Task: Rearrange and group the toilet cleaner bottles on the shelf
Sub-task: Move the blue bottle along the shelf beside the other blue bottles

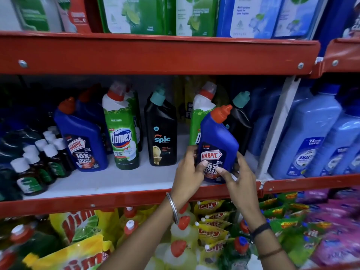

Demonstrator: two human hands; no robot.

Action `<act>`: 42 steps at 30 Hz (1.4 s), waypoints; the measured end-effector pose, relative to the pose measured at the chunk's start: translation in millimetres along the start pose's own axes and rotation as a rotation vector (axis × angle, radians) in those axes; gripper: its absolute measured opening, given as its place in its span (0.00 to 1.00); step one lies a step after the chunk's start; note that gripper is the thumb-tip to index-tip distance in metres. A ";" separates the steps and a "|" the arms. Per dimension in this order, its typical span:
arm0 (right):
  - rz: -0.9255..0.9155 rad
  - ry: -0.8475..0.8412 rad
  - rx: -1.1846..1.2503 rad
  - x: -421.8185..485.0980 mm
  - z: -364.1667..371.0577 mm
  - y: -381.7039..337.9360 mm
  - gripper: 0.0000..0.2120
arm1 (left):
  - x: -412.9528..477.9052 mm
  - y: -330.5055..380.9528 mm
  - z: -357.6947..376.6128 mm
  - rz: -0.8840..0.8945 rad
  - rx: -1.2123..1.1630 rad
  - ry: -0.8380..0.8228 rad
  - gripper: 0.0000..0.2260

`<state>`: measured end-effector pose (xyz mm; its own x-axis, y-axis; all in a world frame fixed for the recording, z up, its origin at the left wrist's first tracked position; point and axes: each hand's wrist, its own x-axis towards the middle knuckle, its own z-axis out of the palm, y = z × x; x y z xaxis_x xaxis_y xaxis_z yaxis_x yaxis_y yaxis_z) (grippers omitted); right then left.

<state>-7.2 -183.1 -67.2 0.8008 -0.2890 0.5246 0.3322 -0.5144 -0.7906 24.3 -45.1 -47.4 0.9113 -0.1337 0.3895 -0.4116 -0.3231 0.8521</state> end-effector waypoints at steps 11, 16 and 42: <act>-0.052 -0.088 0.241 -25.1 69.9 -68.3 0.24 | -36.9 -14.9 -100.2 -0.012 0.022 0.229 0.14; -0.043 -0.155 0.316 -36.4 123.3 -95.0 0.25 | -51.6 -32.0 -151.2 -0.042 0.022 0.340 0.14; -0.066 -0.280 0.260 -51.4 265.0 -145.1 0.27 | -61.9 -95.6 -271.5 -0.134 0.167 0.496 0.15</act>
<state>35.5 120.3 -63.2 0.8668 -0.0119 0.4986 0.4738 -0.2925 -0.8306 4.0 248.5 -58.1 0.8241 0.3643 0.4338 -0.2476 -0.4571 0.8542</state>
